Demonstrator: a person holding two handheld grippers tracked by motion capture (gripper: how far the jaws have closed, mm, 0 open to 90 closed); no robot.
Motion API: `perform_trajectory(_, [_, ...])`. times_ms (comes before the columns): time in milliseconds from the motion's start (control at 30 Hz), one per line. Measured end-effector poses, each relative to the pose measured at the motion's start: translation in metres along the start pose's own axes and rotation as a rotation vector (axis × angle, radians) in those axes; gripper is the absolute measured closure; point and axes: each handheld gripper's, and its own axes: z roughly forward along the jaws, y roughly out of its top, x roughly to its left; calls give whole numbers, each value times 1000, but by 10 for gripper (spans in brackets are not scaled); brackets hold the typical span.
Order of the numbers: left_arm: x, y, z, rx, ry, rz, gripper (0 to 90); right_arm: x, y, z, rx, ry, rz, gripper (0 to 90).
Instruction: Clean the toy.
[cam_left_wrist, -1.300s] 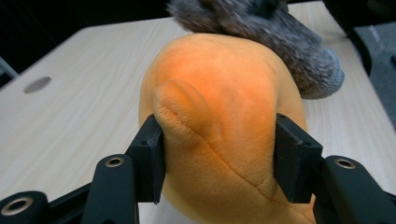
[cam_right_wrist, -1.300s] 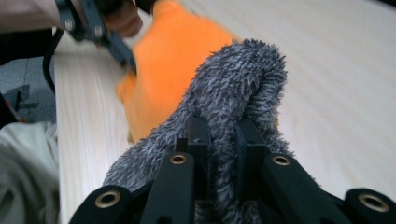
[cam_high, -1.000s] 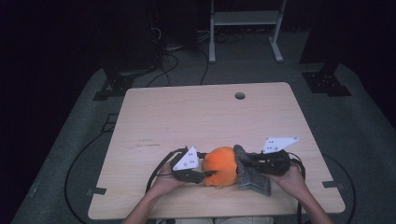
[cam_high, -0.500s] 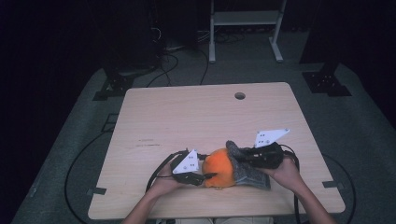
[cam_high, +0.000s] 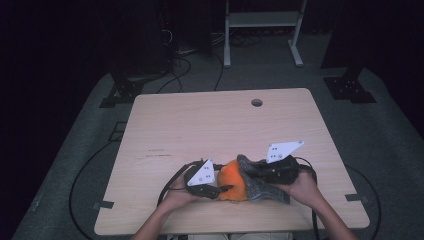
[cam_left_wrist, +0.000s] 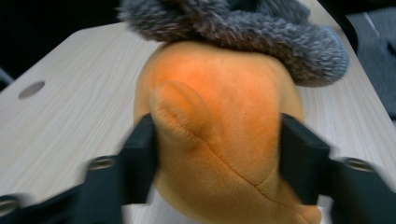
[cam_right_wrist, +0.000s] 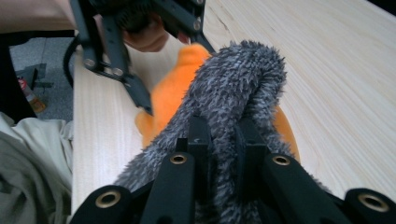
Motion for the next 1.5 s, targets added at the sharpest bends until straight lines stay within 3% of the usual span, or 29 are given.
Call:
perform_trajectory(33, [2,-1,1,-9,-7,-50,248,-2,-3,-1,1,-7,11,793])
perform_trajectory(67, [3,-1,2,-13,-11,-63,241,-3,-7,-2,3,-15,21,793])
perform_trajectory(200, [2,2,4,-9,-12,-48,354,-7,-16,-10,21,-34,44,793])
perform_trajectory(300, [-3,7,4,4,-2,18,401,1,-6,-13,-14,-5,25,793])
perform_trajectory(400, [-10,12,4,20,16,92,414,11,12,-5,6,13,-37,793])
perform_trajectory(500, [-9,10,2,30,20,85,421,14,21,4,46,4,-80,793])
perform_trajectory(600, [-7,9,2,24,18,52,413,4,14,0,67,-19,-46,795])
perform_trajectory(667, [-9,11,3,24,23,73,412,-2,7,-5,71,-19,-9,795])
perform_trajectory(733, [-11,14,4,32,23,100,412,0,9,-8,66,-10,-4,794])
perform_trajectory(800, [-15,17,6,39,29,126,413,7,18,-7,50,12,-41,793])
perform_trajectory(900, [-21,21,7,64,46,171,413,19,34,4,72,26,-105,794])
perform_trajectory(967, [-18,18,5,57,41,140,416,18,36,8,87,18,-113,795])
perform_trajectory(1033, [-15,14,4,48,37,112,420,11,31,6,79,4,-72,796])
perform_trajectory(1133, [-9,9,3,41,29,71,422,1,13,-3,75,-39,-30,796])
perform_trajectory(1267, [1,2,2,26,16,-29,417,-9,-13,-10,72,-78,42,795])
perform_trajectory(1300, [3,2,2,16,5,-54,393,-11,-17,-10,66,-79,53,795])
perform_trajectory(1367, [7,2,2,-19,-27,-125,251,-13,-24,-10,40,-89,75,794])
perform_trajectory(1400, [9,1,2,-34,-37,-146,243,-13,-25,-10,36,-99,72,793])
perform_trajectory(1467, [13,-1,1,-42,-45,-176,315,-11,-24,-11,28,-117,60,792])
perform_trajectory(1500, [14,-3,1,-38,-28,-190,373,-8,-23,-13,12,-123,51,792])
